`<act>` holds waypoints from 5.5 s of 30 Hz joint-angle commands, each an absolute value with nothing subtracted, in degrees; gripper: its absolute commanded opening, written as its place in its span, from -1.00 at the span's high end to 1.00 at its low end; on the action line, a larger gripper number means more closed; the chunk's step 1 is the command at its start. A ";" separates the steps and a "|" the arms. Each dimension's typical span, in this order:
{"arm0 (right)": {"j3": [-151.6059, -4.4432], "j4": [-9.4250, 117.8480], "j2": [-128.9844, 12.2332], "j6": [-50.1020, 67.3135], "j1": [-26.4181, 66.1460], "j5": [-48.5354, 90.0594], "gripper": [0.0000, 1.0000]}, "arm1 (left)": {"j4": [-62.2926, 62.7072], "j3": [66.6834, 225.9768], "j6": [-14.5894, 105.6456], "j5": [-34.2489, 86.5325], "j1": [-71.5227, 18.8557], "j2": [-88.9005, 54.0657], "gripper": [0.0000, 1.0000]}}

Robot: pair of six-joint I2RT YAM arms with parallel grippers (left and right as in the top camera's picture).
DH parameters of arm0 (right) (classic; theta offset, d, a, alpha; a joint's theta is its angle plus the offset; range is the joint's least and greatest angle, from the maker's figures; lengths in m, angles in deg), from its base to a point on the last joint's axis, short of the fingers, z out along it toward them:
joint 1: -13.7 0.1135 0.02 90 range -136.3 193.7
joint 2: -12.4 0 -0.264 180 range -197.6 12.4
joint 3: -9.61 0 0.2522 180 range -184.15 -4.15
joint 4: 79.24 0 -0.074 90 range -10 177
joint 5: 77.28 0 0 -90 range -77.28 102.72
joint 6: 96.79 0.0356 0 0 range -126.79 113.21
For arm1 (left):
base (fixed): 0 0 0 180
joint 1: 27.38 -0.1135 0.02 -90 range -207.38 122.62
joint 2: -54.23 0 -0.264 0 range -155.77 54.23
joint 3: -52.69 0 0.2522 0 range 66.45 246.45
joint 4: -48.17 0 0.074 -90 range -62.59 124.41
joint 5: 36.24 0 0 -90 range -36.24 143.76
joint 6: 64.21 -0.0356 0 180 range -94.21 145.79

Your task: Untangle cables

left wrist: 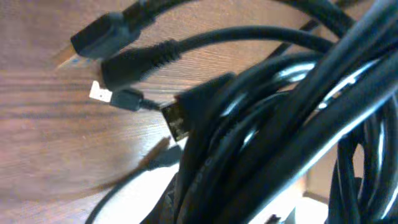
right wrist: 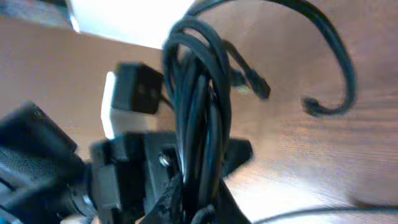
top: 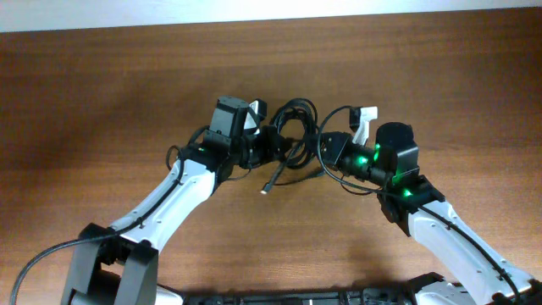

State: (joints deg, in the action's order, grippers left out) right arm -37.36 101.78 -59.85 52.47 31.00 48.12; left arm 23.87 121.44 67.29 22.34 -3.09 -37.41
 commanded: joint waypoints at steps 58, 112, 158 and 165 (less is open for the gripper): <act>-38.26 108.95 -65.34 31.14 44.14 55.37 0.92 | 20.46 121.04 66.22 34.99 -9.32 -37.65 1.00; -38.23 109.74 -61.97 37.17 29.10 40.75 0.92 | 15.89 121.02 59.51 29.75 -5.82 -37.69 1.00; -38.26 100.03 -68.97 32.67 38.02 25.17 0.90 | 37.83 121.02 47.94 -17.99 -3.46 -37.69 1.00; -38.26 99.75 -66.50 32.65 35.39 36.27 -0.72 | 37.79 121.02 48.14 -14.47 -5.97 -37.69 1.00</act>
